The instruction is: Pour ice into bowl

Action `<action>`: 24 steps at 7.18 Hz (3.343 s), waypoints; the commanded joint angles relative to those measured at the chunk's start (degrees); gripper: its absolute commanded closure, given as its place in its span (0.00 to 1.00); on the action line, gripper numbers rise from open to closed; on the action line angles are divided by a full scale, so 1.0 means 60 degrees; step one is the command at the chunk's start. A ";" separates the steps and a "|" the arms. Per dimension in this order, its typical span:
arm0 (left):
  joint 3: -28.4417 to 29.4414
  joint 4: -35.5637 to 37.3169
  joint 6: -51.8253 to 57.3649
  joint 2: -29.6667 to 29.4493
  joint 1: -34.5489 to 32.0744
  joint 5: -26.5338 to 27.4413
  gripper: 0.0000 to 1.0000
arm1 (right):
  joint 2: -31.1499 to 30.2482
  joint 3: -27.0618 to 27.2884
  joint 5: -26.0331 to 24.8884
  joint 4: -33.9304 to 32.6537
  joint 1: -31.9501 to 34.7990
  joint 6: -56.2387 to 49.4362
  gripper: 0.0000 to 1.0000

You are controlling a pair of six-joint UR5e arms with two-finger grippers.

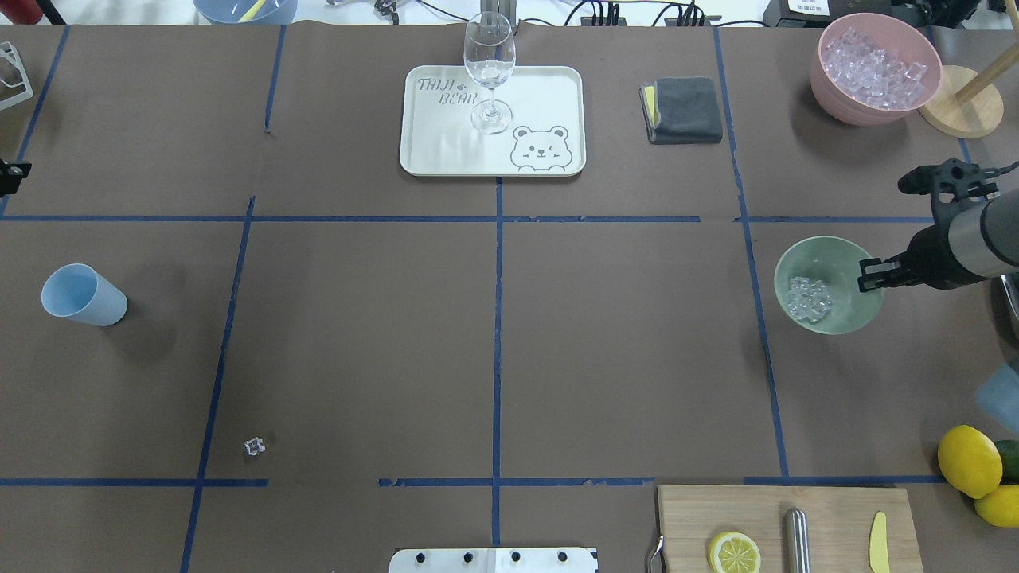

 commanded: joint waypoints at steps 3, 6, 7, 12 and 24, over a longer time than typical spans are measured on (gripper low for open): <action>0.0051 0.1843 0.1294 -0.0311 -0.0431 -0.1256 0.00 | -0.0259 -0.1642 0.1103 0.0990 0.1131 -0.0523 1.00; 0.0094 0.2600 0.1609 -0.0694 -0.0725 -0.1332 0.00 | -0.0201 -0.1511 0.2242 0.0685 0.2123 -0.0596 0.00; 0.0109 0.2629 0.1464 -0.0694 -0.0826 -0.1361 0.00 | -0.0200 -0.1090 0.2246 0.0102 0.2128 -0.0712 0.00; 0.0124 0.5669 0.3229 -0.1498 -0.2536 -0.2440 0.00 | 0.0386 -0.0397 0.1907 -0.5112 0.5050 -0.8509 0.00; 0.1325 0.6702 0.2097 -0.0562 -0.4064 -0.4716 0.00 | 0.0034 -0.1569 0.3213 -0.5046 0.6596 -0.8594 0.00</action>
